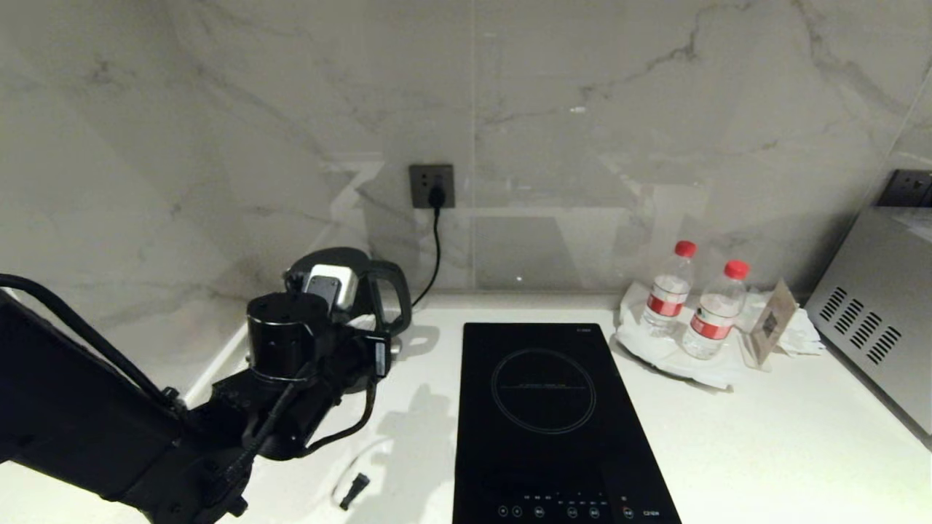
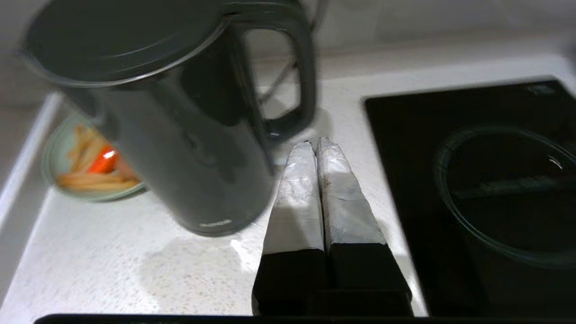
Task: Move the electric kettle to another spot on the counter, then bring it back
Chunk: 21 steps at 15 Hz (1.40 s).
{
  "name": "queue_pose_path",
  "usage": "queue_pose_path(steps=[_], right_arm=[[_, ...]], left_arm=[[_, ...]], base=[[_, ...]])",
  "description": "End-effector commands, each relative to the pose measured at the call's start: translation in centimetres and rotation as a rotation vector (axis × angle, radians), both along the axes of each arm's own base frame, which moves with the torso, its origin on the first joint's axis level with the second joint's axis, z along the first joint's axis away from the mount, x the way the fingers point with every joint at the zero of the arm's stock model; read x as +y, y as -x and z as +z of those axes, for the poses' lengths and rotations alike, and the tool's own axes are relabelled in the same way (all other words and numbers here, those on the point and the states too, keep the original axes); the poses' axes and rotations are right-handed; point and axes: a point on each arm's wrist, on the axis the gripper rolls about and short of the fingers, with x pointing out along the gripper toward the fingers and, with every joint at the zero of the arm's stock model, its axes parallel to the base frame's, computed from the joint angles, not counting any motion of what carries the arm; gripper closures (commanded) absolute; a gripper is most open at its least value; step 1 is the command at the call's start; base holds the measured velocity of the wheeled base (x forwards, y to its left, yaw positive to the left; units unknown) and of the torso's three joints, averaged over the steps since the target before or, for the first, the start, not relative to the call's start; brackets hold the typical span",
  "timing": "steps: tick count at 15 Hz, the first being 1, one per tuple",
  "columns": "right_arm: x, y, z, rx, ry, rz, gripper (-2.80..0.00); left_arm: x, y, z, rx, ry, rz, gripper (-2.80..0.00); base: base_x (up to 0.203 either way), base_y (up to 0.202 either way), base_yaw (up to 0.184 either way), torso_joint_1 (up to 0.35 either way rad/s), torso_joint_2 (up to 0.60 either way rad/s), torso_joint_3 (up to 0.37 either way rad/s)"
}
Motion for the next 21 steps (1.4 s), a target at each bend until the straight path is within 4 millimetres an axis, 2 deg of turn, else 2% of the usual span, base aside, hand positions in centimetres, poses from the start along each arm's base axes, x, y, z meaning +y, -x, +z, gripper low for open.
queue_pose_path(steps=[1, 3, 4, 6, 8, 10, 11, 14, 16, 18, 21], right_arm=[[0.0, 0.0, 0.0, 0.0, 0.0, 0.001, 0.0], [0.0, 0.0, 0.0, 0.0, 0.0, 0.001, 0.0], [0.0, 0.0, 0.0, 0.0, 0.0, 0.001, 0.0], [0.0, 0.0, 0.0, 0.0, 0.0, 0.001, 0.0], [0.0, 0.0, 0.0, 0.0, 0.0, 0.001, 0.0], [0.0, 0.0, 0.0, 0.0, 0.0, 0.001, 0.0], [0.0, 0.0, 0.0, 0.0, 0.0, 0.001, 0.0], [0.0, 0.0, 0.0, 0.0, 0.0, 0.001, 0.0], [0.0, 0.0, 0.0, 0.0, 0.0, 0.001, 0.0], [0.0, 0.0, 0.0, 0.0, 0.0, 0.001, 0.0], [0.0, 0.0, 0.0, 0.0, 0.0, 0.001, 0.0]], left_arm=[[0.6, 1.4, 2.4, 0.04, 0.003, -0.09, 0.0], [0.3, 1.1, 5.5, 0.043, 0.036, -0.152, 0.0], [0.4, 0.6, 6.3, 0.041, 0.043, -0.159, 0.0], [0.7, -0.4, 5.3, 0.073, 0.015, -0.147, 0.0], [0.9, -0.5, 5.4, 0.069, 0.009, -0.151, 0.0], [1.5, 0.1, 6.7, 0.025, 0.001, -0.149, 0.0], [2.1, 0.9, 8.0, -0.015, 0.014, -0.143, 0.0], [5.2, 5.7, 13.4, -0.196, 0.092, -0.155, 0.0], [7.5, 9.6, 16.0, -0.28, 0.122, -0.161, 0.0], [9.8, 14.2, 17.3, -0.3, 0.118, -0.15, 0.0], [13.1, 20.6, 17.1, -0.305, 0.059, -0.036, 0.0]], base=[[0.0, 0.0, 0.0, 0.0, 0.0, 0.0], [0.0, 0.0, 0.0, 0.0, 0.0, 0.0], [0.0, 0.0, 0.0, 0.0, 0.0, 0.0], [0.0, 0.0, 0.0, 0.0, 0.0, 0.0], [0.0, 0.0, 0.0, 0.0, 0.0, 0.0], [0.0, 0.0, 0.0, 0.0, 0.0, 0.0], [0.0, 0.0, 0.0, 0.0, 0.0, 0.0], [0.0, 0.0, 0.0, 0.0, 0.0, 0.0], [0.0, 0.0, 0.0, 0.0, 0.0, 0.0], [0.0, 0.0, 0.0, 0.0, 0.0, 0.0], [0.0, 0.0, 0.0, 0.0, 0.0, 0.0]])
